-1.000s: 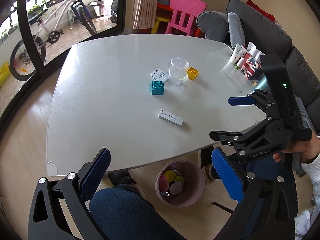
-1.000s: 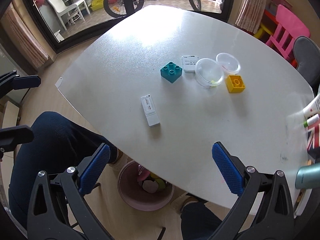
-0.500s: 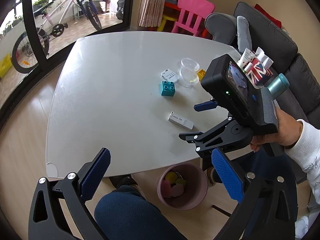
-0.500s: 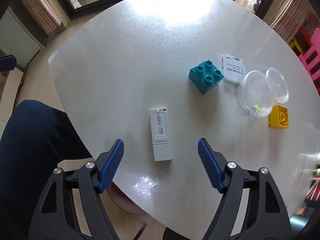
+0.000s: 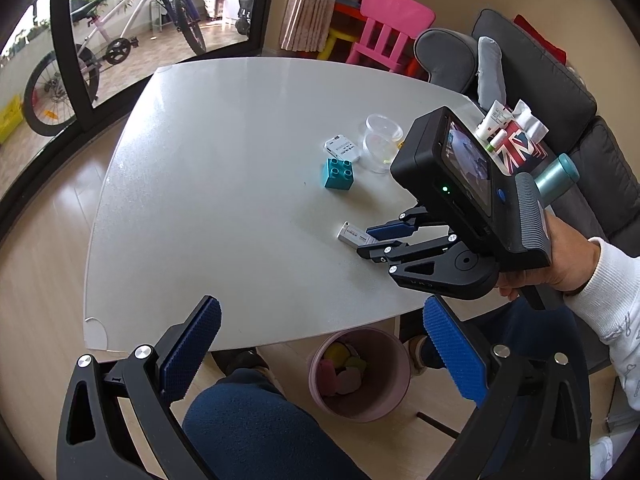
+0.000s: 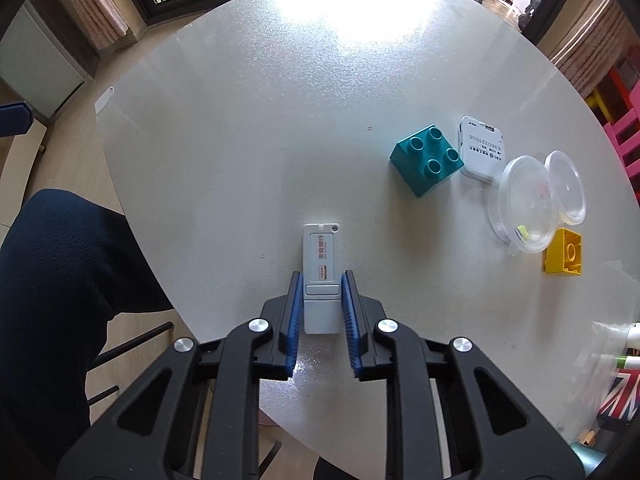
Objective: Collect trash
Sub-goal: 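Reach the right gripper to the white USB stick and grasp it, then grasp the teal Lego block with the left gripper while the right holds the white stick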
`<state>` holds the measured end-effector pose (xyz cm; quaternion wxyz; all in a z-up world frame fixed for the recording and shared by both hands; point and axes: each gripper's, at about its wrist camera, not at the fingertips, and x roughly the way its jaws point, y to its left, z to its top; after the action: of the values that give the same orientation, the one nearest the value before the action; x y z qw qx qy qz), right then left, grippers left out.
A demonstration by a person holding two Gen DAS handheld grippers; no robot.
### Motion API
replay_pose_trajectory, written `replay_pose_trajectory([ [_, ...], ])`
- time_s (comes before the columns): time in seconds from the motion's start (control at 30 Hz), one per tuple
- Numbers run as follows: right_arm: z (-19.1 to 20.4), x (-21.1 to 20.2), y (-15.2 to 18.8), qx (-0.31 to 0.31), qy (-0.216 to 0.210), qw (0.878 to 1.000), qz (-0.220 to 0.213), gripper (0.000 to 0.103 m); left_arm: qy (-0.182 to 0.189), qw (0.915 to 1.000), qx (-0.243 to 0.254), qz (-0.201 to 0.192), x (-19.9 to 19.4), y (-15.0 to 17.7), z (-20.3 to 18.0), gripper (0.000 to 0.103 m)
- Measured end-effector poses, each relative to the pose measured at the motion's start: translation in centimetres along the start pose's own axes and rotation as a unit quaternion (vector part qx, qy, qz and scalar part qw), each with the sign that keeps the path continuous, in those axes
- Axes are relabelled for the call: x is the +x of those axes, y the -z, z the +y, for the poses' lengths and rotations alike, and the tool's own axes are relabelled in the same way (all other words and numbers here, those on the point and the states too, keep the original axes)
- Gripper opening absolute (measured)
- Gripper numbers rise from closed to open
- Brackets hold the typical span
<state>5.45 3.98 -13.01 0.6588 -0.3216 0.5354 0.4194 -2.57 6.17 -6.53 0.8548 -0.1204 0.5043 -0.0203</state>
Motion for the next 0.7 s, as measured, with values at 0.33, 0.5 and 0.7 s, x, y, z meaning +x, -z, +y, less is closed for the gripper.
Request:
replay_pose_trajectory([
  [0.33, -1.5, -1.7, 1.7, 0.05, -0.01, 0.999, -0.017, 0.019, -0.001, 1.0, 0.006, -0.001, 0.1, -0.3, -0.3, 0.097],
  [0.5, -3.2, -4.2, 3.5, 0.098, -0.009, 0.995, -0.029, 0.019, 0.0, 0.9998, 0.019, -0.002, 0.6, -1.2, -1.1, 0.097],
  [0.7, -5.1, -8.0, 6.7, 0.151, 0.019, 0.987, -0.058, 0.019, 0.001, 0.9993, 0.037, -0.002, 1.9, -2.8, -2.3, 0.097],
])
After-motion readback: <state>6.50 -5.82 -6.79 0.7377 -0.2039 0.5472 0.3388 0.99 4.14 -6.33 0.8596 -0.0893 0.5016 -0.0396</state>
